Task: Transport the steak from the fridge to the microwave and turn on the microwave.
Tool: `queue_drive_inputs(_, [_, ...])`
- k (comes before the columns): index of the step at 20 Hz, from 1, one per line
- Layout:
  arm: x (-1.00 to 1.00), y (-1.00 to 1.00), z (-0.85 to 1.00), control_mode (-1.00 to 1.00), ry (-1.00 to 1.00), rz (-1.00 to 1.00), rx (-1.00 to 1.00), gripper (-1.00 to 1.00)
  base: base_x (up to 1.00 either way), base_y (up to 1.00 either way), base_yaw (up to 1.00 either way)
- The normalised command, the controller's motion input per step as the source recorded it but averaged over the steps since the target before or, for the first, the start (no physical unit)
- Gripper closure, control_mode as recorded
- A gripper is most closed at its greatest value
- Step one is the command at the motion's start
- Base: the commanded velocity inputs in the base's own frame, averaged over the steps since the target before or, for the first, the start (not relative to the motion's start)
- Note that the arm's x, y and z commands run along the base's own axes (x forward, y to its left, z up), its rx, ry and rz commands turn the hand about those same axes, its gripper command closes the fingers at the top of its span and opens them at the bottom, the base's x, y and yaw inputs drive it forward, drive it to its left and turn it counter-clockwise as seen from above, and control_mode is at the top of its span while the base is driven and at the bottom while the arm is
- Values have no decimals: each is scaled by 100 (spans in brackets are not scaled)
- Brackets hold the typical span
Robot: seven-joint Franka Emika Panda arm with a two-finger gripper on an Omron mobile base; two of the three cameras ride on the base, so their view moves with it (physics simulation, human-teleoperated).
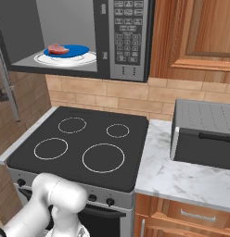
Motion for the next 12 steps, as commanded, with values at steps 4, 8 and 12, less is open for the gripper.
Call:
queue_drive_inputs(4, [22, -36, 2, -100, 9, 0, 0, -100, 0, 0, 0])
queue_drive_inputs(8, [31, -35, 2, -100, 11, 0, 0, -100, 0, 0, 0])
queue_drive_inputs(12, [33, -37, 2, -100, 15, 0, 0, -100, 0, 0, 0])
